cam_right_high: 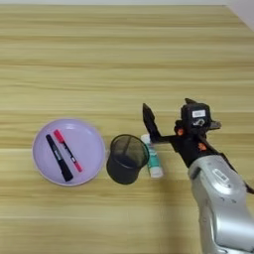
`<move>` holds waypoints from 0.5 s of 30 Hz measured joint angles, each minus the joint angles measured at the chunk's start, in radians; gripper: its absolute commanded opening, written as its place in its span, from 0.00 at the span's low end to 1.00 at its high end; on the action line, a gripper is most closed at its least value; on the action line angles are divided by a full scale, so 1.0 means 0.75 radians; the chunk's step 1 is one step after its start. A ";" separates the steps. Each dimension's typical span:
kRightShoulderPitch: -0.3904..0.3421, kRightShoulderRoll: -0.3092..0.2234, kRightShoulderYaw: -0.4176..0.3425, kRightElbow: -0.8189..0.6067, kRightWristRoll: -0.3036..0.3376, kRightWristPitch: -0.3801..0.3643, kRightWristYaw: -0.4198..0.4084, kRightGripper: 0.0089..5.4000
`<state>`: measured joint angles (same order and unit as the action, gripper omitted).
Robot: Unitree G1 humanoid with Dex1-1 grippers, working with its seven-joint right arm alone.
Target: Move the objects on the table
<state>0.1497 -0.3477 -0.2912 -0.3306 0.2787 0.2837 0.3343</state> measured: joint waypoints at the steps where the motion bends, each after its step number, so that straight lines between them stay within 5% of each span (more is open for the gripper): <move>1: 0.004 -0.002 -0.002 -0.006 0.002 0.006 0.002 1.00; 6: 0.103 -0.039 -0.039 -0.087 0.010 0.098 0.056 1.00; 15: 0.158 -0.093 -0.101 -0.156 0.183 0.369 0.154 1.00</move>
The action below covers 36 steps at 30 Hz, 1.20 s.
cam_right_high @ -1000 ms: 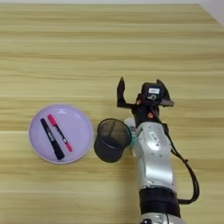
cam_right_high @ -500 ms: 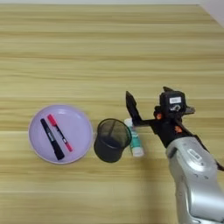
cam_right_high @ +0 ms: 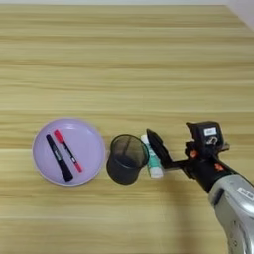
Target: Move the objects on the table
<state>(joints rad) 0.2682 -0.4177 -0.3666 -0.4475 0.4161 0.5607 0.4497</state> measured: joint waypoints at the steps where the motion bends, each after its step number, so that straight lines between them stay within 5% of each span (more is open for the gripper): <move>1: 0.009 0.000 -0.004 -0.016 0.019 0.024 0.004 1.00; 11: 0.099 -0.049 0.047 -0.035 0.021 0.116 0.099 1.00; 21: 0.154 -0.090 0.267 0.042 -0.242 0.083 0.074 1.00; 36: 0.084 0.044 0.419 0.158 -0.329 0.076 -0.010 1.00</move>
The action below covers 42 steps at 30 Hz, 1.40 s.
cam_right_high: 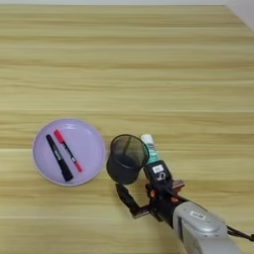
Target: Move the objects on the table
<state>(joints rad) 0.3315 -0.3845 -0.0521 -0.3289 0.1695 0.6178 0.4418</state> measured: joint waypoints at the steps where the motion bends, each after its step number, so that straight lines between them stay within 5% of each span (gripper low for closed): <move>1: -0.007 0.012 0.008 0.017 -0.002 0.000 -0.001 1.00; 14: -0.032 0.073 0.034 0.129 -0.040 -0.029 -0.056 1.00; 42: -0.288 0.155 0.029 0.432 -0.091 -0.090 -0.152 1.00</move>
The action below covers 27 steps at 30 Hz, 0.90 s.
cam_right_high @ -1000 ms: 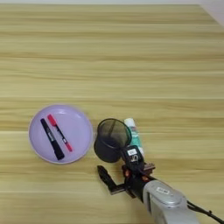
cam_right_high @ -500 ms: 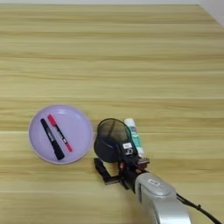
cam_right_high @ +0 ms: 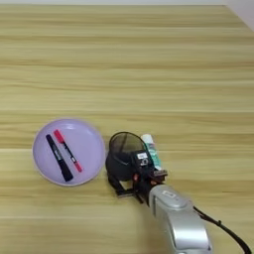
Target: Move the objects on the table
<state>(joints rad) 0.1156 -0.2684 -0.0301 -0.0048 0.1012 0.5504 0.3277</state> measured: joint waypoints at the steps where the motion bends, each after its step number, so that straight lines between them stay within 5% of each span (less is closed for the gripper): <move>1: -0.004 0.002 -0.001 0.012 -0.001 -0.003 -0.005 1.00; 27: -0.221 0.010 -0.029 0.300 -0.024 -0.135 -0.045 1.00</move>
<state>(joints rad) -0.0500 -0.2607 -0.0516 0.2199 0.0829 0.4490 0.2942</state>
